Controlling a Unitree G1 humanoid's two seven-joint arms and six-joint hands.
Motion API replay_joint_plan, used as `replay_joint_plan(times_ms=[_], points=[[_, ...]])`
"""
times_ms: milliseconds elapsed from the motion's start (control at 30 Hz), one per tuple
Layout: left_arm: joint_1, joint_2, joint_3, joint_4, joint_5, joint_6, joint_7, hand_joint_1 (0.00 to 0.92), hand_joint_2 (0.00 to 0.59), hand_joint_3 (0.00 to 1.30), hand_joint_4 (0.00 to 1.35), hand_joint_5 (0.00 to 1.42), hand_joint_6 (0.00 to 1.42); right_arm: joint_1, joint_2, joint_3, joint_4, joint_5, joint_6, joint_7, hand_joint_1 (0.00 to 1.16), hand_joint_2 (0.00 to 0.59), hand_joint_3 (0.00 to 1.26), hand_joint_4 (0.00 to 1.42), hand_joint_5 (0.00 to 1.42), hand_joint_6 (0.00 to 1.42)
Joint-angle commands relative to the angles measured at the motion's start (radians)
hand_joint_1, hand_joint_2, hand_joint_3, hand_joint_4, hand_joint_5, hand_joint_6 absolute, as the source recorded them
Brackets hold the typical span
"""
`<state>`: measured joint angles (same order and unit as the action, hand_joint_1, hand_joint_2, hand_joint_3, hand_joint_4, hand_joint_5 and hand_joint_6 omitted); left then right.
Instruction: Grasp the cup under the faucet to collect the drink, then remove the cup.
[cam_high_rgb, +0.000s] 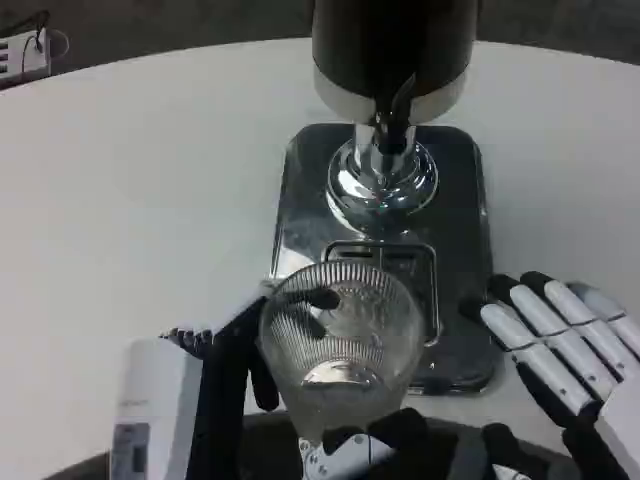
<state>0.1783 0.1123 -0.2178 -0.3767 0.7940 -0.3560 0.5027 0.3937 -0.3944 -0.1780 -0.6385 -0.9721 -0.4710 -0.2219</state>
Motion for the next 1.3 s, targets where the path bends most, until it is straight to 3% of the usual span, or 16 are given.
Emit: replay_joint_plan(times_ms=[33,667,1033,1300], points=[[0.005,-0.006,-0.002,-0.024,-0.005,-0.024,0.002,0.793,0.000,1.04,1.10,1.17,1.42,0.020,-0.001,-0.005,-0.013,0.014,-0.007,0.006,0.22,0.568,0.12,0.07,0.07,0.11],[-0.045,-0.012,0.024,0.024,0.003,-0.012,0.025,0.793,0.000,1.04,1.10,1.17,1.42,0.019,0.002,0.002,-0.010,0.015,0.000,0.018,0.23,0.568,0.12,0.07,0.07,0.11],[-0.263,0.008,0.088,0.238,-0.005,0.009,0.049,0.793,0.000,1.04,1.10,1.17,1.40,0.051,0.017,-0.019,-0.026,0.014,0.014,0.015,0.23,0.568,0.12,0.07,0.07,0.12],[-0.402,0.012,0.064,0.427,0.028,0.035,0.107,0.793,0.000,1.04,1.10,1.17,1.40,0.052,0.023,-0.036,-0.026,0.023,0.034,0.019,0.23,0.568,0.12,0.07,0.08,0.13]])
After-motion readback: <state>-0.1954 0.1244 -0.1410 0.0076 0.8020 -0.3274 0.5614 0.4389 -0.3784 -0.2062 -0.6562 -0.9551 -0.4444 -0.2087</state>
